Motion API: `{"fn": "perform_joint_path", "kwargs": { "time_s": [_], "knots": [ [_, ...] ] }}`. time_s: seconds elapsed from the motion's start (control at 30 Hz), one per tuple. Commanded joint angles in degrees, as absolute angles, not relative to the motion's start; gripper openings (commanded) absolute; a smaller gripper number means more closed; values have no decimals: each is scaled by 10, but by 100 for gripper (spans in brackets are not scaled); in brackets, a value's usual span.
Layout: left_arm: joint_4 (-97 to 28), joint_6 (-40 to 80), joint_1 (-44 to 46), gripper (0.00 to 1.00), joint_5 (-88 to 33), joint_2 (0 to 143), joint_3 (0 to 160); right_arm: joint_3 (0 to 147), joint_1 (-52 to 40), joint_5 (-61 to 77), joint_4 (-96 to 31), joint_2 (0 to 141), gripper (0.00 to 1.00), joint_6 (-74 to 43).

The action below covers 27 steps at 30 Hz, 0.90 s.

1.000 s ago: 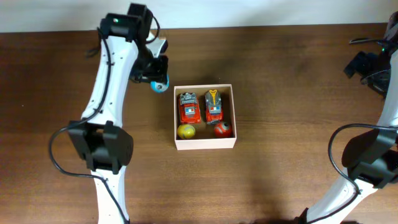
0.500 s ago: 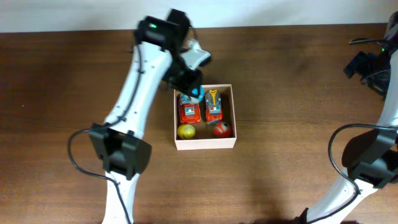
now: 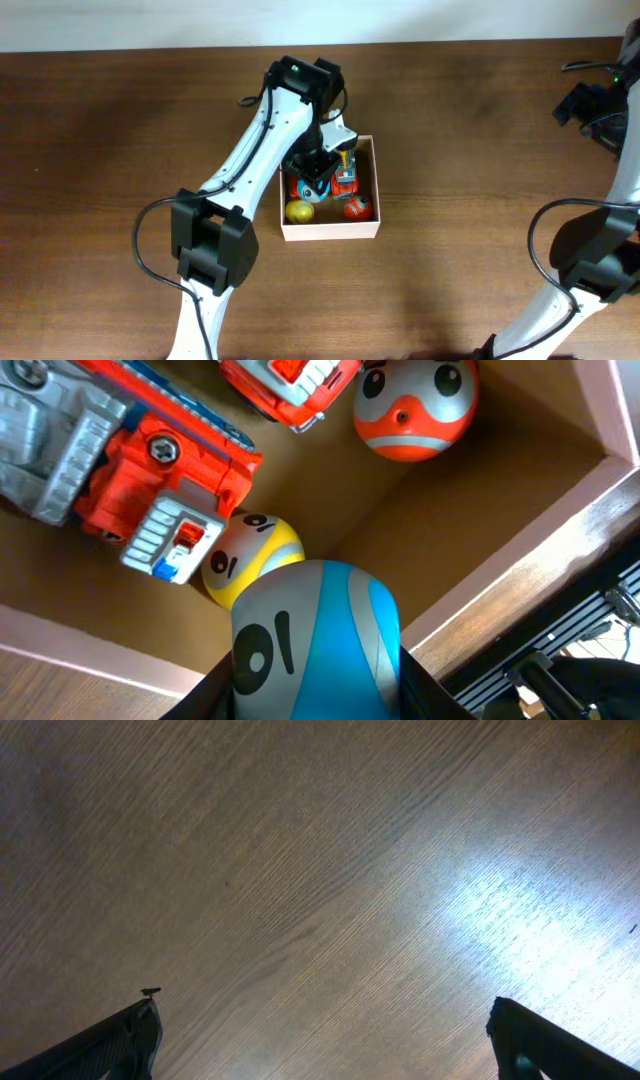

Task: Pack container
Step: 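Carry the blue ball into the box between the other balls, release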

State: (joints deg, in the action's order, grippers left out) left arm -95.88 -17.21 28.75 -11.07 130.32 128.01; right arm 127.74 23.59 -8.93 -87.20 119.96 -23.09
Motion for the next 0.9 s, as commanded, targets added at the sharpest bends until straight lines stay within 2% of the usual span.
{"fn": "perform_joint_path", "kwargs": {
  "time_s": [0.0,0.17,0.27,0.33,0.37,0.43,0.87],
  "knots": [
    [-956,-189,289,34,-125,1305,1274,1288,236,-90,-872,1184,99,-229],
    [-954,-190,299,35,-128,1305,1274,1288,236,-90,-872,1184,99,-229],
    [-954,-190,311,42,-126,1305,1274,1288,236,-90,-872,1184,99,-229],
    [-954,-190,315,53,-122,1305,1274,1288,236,-90,-872,1184,99,-229],
    [-954,-190,315,66,-121,1305,1274,1288,236,-90,-872,1184,99,-229],
    [-954,-190,315,75,-121,1305,1274,1288,236,-90,-872,1184,99,-229],
    [-952,-190,315,77,-110,1305,1274,1288,236,-90,-872,1184,99,-229]
  ]
}}
